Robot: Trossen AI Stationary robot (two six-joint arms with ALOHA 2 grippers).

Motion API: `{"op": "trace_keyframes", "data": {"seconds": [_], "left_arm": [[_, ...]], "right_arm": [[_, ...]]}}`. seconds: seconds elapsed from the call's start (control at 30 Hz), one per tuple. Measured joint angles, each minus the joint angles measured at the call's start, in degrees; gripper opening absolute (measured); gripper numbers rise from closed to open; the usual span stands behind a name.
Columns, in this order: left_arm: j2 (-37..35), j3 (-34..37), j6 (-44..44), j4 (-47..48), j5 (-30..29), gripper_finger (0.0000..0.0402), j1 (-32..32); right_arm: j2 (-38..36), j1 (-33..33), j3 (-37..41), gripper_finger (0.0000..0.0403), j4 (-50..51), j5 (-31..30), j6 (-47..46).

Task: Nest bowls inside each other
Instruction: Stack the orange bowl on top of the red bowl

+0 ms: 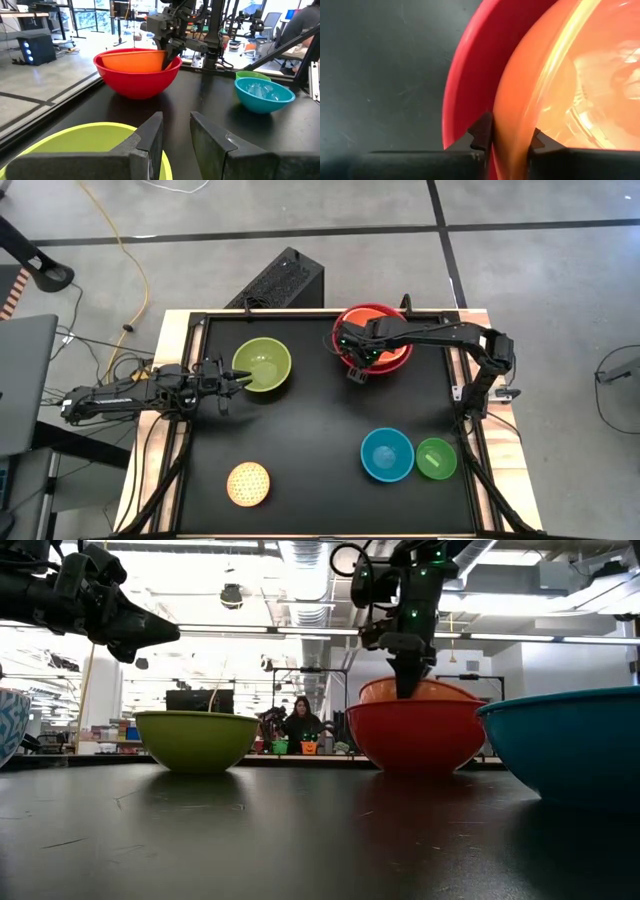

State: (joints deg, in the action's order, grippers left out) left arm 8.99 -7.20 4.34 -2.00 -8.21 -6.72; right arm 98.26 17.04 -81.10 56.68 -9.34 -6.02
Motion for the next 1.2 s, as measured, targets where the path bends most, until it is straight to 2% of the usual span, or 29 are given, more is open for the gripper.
{"op": "trace_keyframes", "data": {"seconds": [0.27, 0.47, 0.73, 1.0, 1.2], "left_arm": [[0.0, 0.0, 0.0, 0.0, 0.0, 0.0087, 0.0], [0.0, 0.0, 0.0, 0.0, 0.0, 0.0087, 0.0], [0.0, 0.0, 0.0, 0.0, 0.0, 0.0087, 0.0], [0.0, 0.0, 0.0, 0.0, 0.0, 0.0087, 0.0], [0.0, 0.0, 0.0, 0.0, 0.0, 0.0087, 0.0]], "right_arm": [[-0.1, 0.0, 0.0, 0.0104, 1.6, -0.4, -1.1], [-0.3, -0.2, 0.0, 0.0153, 2.6, -0.4, -1.1], [-0.3, -0.3, -0.2, 0.0210, 9.7, -0.5, -1.6], [-0.3, -0.6, -6.8, 0.0218, 15.1, -1.6, -2.5], [-0.3, -1.2, -14.7, 0.0218, 20.7, 0.8, -4.9]]}}
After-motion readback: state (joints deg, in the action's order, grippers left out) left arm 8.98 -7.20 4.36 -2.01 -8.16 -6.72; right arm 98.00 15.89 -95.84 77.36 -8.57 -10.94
